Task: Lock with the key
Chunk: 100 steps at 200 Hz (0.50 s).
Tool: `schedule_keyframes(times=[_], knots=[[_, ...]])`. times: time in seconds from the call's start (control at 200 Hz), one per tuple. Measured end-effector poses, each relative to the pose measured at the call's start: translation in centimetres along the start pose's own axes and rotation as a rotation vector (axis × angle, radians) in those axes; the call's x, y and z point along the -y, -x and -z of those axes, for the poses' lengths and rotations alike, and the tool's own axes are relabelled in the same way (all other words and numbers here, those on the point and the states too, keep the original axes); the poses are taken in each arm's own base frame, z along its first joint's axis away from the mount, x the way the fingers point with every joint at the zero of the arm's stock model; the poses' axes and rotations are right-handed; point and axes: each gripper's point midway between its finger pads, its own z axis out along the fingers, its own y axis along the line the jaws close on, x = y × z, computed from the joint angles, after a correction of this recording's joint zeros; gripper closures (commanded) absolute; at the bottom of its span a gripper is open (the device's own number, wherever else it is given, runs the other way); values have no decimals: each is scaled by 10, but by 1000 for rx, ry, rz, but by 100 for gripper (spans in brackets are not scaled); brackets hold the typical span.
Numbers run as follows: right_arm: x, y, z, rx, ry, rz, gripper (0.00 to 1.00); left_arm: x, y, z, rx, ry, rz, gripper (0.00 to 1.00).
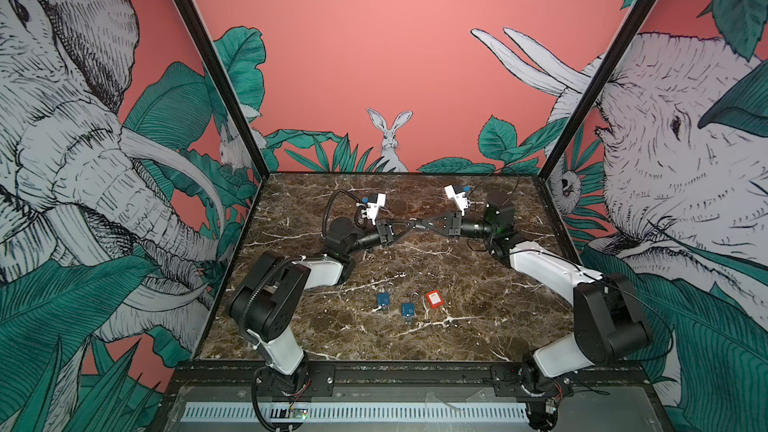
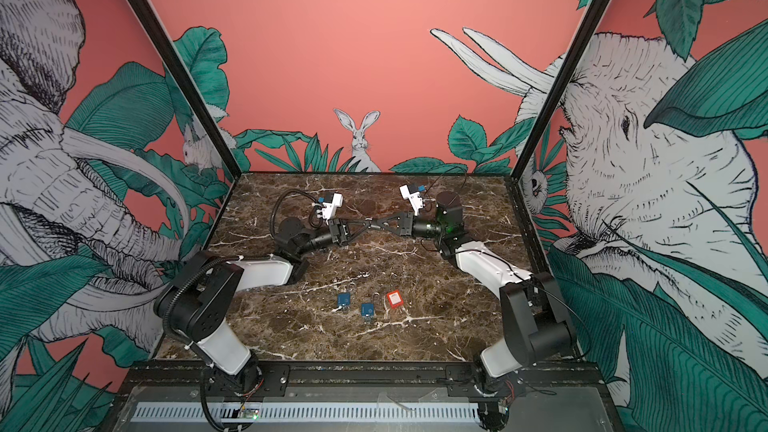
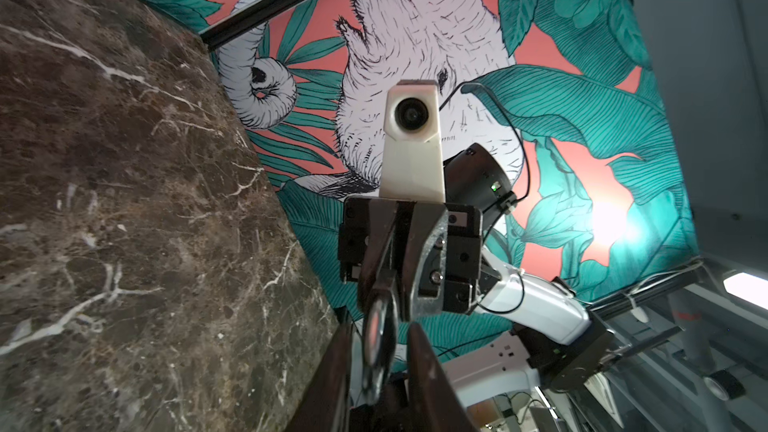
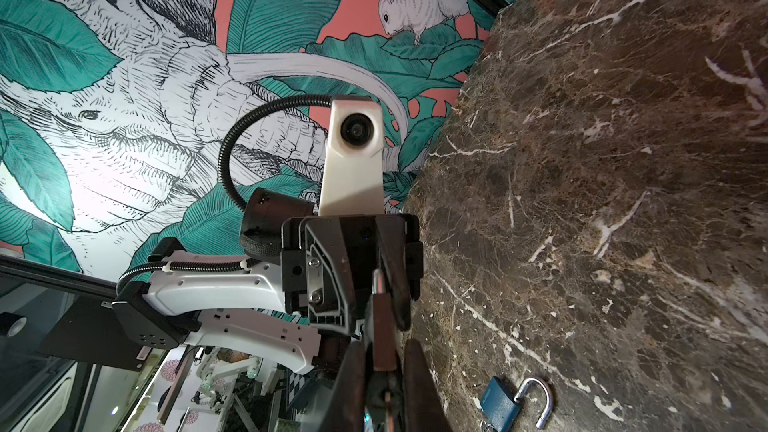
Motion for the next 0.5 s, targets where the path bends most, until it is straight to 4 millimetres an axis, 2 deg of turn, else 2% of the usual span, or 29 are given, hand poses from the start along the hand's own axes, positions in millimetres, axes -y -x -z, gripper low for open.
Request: schedule_keyframes(times=[0.17, 0.5], knots=[[0, -2, -1, -8, 2, -2, 100, -6, -4, 0, -19, 19, 0, 69], [3, -8, -4, -28, -2, -23, 100, -1, -7, -2, -45, 25, -21, 80]])
